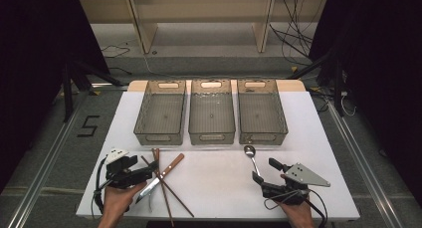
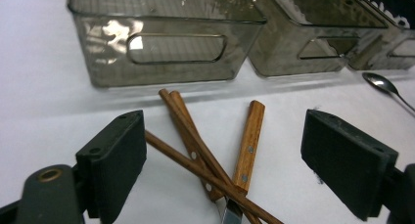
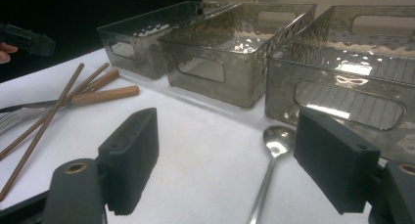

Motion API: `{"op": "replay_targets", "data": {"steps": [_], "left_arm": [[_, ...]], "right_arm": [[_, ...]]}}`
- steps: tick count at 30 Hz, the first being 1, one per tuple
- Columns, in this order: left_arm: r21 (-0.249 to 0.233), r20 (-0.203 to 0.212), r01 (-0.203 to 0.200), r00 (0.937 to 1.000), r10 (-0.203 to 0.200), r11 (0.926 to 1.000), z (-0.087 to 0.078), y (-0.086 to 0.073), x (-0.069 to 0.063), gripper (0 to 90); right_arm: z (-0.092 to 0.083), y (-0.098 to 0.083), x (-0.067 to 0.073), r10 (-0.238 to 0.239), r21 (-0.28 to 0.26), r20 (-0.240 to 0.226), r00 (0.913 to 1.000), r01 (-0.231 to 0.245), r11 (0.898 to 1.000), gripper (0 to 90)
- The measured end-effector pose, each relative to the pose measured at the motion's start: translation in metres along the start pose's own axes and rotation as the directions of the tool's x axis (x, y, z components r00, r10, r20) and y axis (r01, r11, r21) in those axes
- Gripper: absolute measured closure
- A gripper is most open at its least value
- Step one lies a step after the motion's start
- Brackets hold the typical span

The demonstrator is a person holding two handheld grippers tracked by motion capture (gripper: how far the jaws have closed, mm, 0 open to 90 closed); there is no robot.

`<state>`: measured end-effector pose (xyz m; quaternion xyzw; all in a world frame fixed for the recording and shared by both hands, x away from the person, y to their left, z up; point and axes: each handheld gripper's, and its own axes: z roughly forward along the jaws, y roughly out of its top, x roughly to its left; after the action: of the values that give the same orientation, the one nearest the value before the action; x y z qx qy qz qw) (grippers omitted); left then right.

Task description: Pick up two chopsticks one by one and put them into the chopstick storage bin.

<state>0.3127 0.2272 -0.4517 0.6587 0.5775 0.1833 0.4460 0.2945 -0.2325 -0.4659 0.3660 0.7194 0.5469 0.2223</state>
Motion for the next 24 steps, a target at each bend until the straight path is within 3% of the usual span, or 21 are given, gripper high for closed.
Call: {"op": "replay_targets", "data": {"steps": [2,3,8,9,10,11,13,16,19,20,21,22,23,24], "left_arm": [[0.016,0.008,0.075,0.9971,-0.076,0.997,0.001,0.0,0.006,16.8],[0.016,0.008,0.075,0.9971,-0.076,0.997,0.001,0.0,0.006,16.8],[0.038,0.009,0.149,0.9888,-0.149,0.9882,0.004,-0.003,0.014,17.3],[0.04,0.016,0.165,0.986,-0.166,0.9854,0.005,-0.004,0.015,17.6],[0.034,0.025,0.205,0.9783,-0.206,0.9782,0.005,-0.004,0.018,18.0],[0.034,0.025,0.205,0.9783,-0.206,0.9782,0.005,-0.004,0.018,18.5],[0.034,0.025,0.234,0.9716,-0.235,0.9716,0.006,-0.005,0.021,18.6],[0.045,0.046,0.314,0.9476,-0.316,0.9483,0.007,-0.007,0.027,19.4],[0.053,0.067,0.394,0.9156,-0.396,0.9178,0.011,-0.01,0.033,20.4],[0.054,0.071,0.411,0.9076,-0.414,0.9102,0.012,-0.01,0.034,21.3],[0.052,0.079,0.433,0.8962,-0.436,0.8997,0.013,-0.01,0.035,21.9],[0.057,0.1,0.476,0.8718,-0.48,0.8775,0.014,-0.012,0.038,22.4],[0.059,0.109,0.498,0.8583,-0.502,0.8651,0.015,-0.012,0.039,23.0],[0.059,0.109,0.498,0.8583,-0.502,0.8651,0.015,-0.012,0.039,23.2]], "right_arm": [[0.0,0.0,0.0,-0.001,0.002,-0.001,1.0,0.001,1.0,25.7],[0.0,0.0,0.001,-0.004,0.003,0.0,1.0,0.004,1.0,25.8],[0.0,0.0,0.001,-0.005,0.001,-0.004,1.0,0.005,1.0,25.9],[0.0,0.0,0.001,-0.006,0.001,-0.004,1.0,0.006,1.0,26.0],[0.0,0.0,0.001,-0.005,0.001,-0.005,1.0,0.005,1.0,26.0],[0.001,0.0,0.001,-0.005,0.001,-0.005,1.0,0.005,1.0,26.1],[0.001,0.0,0.002,-0.003,0.001,-0.006,1.0,0.003,1.0,26.1],[0.001,0.0,0.002,-0.004,-0.001,-0.007,1.0,0.004,1.0,26.1],[0.001,0.0,0.002,-0.005,0.0,-0.008,1.0,0.005,1.0,26.1],[0.001,-0.001,0.002,-0.004,-0.001,-0.01,0.9999,0.004,1.0,26.1],[0.001,0.0,0.003,-0.003,-0.001,-0.01,0.9999,0.003,1.0,26.1],[0.001,0.0,0.003,-0.003,-0.002,-0.01,0.9999,0.003,1.0,26.2],[0.001,0.0,0.003,-0.003,-0.005,-0.01,0.9999,0.003,1.0,26.2],[0.001,0.0,0.003,-0.004,-0.006,-0.013,0.9999,0.003,1.0,26.2]]}}
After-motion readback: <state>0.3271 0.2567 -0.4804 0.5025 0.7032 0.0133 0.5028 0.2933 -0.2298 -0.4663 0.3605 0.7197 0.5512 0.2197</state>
